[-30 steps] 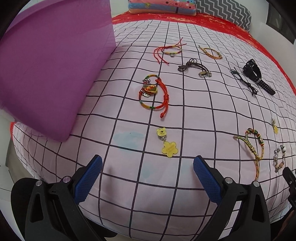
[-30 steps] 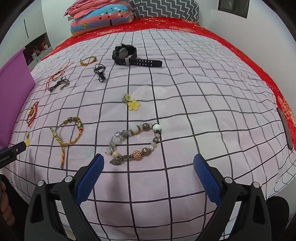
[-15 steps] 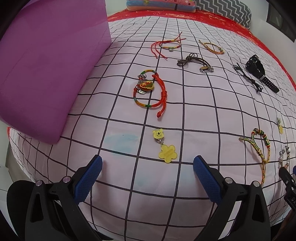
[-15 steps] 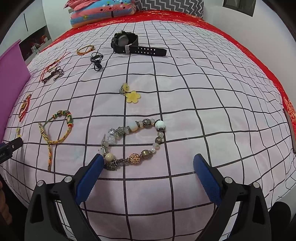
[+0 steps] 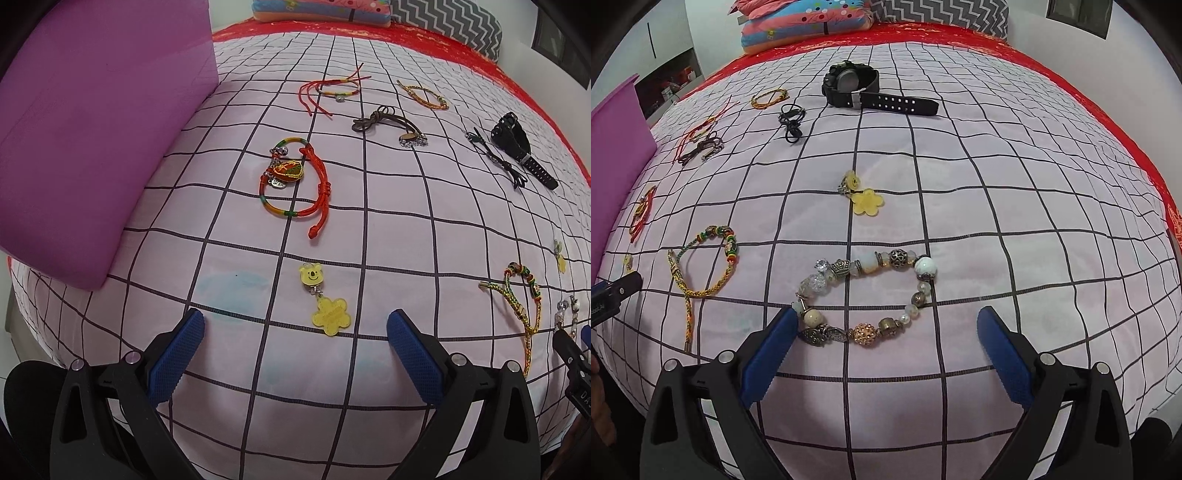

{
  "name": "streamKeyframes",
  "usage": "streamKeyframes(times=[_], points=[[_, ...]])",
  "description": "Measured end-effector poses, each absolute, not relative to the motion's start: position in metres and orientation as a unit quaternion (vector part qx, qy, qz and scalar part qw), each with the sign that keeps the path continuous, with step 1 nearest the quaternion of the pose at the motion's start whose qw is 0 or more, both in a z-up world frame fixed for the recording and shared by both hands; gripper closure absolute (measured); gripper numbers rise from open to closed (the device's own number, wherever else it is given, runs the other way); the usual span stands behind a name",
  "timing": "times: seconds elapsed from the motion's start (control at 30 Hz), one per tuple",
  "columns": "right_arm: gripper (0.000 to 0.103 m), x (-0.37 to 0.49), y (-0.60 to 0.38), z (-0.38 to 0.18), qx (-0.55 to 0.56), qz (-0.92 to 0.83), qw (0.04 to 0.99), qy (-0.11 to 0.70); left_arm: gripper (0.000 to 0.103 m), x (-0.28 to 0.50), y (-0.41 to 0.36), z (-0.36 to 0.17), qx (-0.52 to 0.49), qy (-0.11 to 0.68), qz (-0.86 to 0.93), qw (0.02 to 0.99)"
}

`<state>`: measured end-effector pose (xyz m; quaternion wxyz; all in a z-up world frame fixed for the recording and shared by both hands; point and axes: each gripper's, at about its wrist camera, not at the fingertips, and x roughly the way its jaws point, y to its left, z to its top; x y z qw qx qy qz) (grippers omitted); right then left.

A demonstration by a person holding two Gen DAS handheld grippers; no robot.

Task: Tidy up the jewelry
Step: 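Lower the right gripper to the silver beaded bracelet while the left gripper approaches the yellow flower charm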

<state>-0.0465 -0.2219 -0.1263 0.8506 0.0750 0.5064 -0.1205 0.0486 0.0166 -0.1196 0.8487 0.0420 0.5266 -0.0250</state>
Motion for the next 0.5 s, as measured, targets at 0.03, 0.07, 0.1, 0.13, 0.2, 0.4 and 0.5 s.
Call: streamKeyframes(times=[0.03,0.07,0.1,0.13,0.2,0.4,0.5], points=[[0.01,-0.0458,-0.2219,-0.1262,0.076,-0.117,0.851,0.506,0.005,0.0484,0.0165,-0.1196,0.042,0.526,-0.025,0.849],[0.01,-0.0451,-0.2219,-0.1265,0.076,-0.116,0.851,0.506,0.005,0.0484,0.0168,-0.1196,0.042,0.525,-0.025,0.849],[0.01,-0.0445,-0.2218,-0.1268,0.076,-0.116,0.851,0.506,0.005,0.0488,0.0166,-0.1199,0.042,0.525,-0.025,0.85],[0.01,-0.0439,-0.2215,-0.1274,0.074,-0.116,0.852,0.505,0.005,0.049,0.0166,-0.1201,0.041,0.524,-0.025,0.85],[0.01,-0.043,-0.2201,-0.1286,0.067,-0.118,0.853,0.503,0.006,0.0492,0.0169,-0.1209,0.038,0.524,-0.026,0.851],[0.01,-0.0404,-0.22,-0.1308,0.061,-0.117,0.859,0.494,0.006,0.0491,0.0166,-0.1237,0.036,0.512,-0.027,0.858],[0.01,-0.0394,-0.2189,-0.1317,0.057,-0.118,0.862,0.49,0.006,0.0482,0.0173,-0.1244,0.03,0.508,-0.027,0.861]])
